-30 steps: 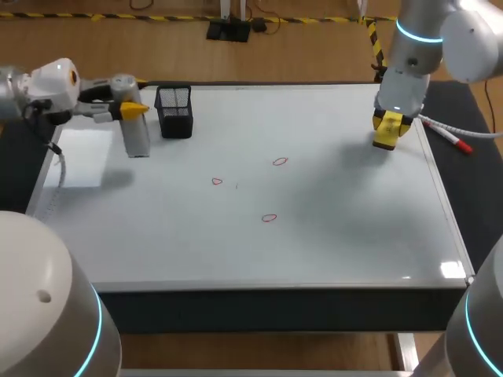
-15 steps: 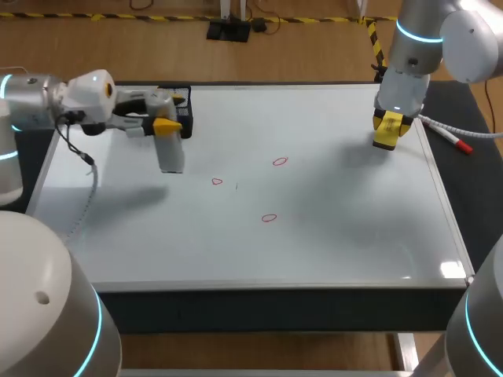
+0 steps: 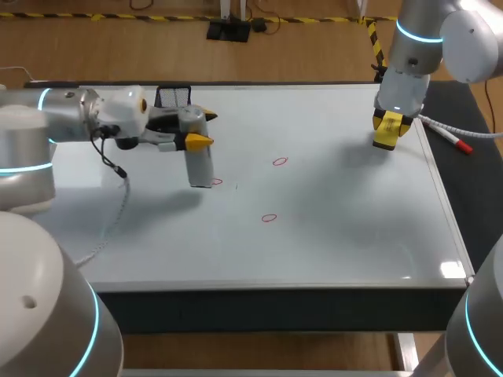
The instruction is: Pick up the inspection probe, press it on each red-marked spot on the whiteboard one by one, put down the probe, pick up the eraser, and wipe off all the red marks.
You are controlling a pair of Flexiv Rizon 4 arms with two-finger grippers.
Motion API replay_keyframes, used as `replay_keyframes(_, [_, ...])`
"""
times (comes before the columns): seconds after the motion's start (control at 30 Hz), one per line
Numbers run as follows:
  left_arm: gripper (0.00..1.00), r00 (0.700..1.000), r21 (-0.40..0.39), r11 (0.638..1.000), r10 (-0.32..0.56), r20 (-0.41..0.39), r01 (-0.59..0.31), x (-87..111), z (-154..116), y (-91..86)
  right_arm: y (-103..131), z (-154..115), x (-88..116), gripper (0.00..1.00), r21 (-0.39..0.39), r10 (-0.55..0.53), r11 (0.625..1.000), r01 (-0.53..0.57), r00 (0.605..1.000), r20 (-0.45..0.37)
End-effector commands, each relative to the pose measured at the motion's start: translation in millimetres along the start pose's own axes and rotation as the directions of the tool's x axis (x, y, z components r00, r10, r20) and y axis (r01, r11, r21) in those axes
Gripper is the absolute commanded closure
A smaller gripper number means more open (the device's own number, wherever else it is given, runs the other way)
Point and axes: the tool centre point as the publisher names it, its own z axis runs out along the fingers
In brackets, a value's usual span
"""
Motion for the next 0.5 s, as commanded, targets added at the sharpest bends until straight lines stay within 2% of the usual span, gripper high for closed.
replay_keyframes(0.03, [1.00, 1.000, 0.013, 1.000, 0.019, -0.022, -0.019, -7.1, 6.9, 6.5, -0.1, -1.2, 0.5, 1.00, 0.002, -0.002, 1.000, 0.002, 1.000, -0.003])
replay_keyframes(0.5, [1.00, 1.000, 0.041, 0.999, 0.016, -0.018, -0.015, -18.4, 11.4, 24.2, -0.1, -1.2, 0.5, 1.00, 0.002, -0.002, 1.000, 0.002, 1.000, -0.003])
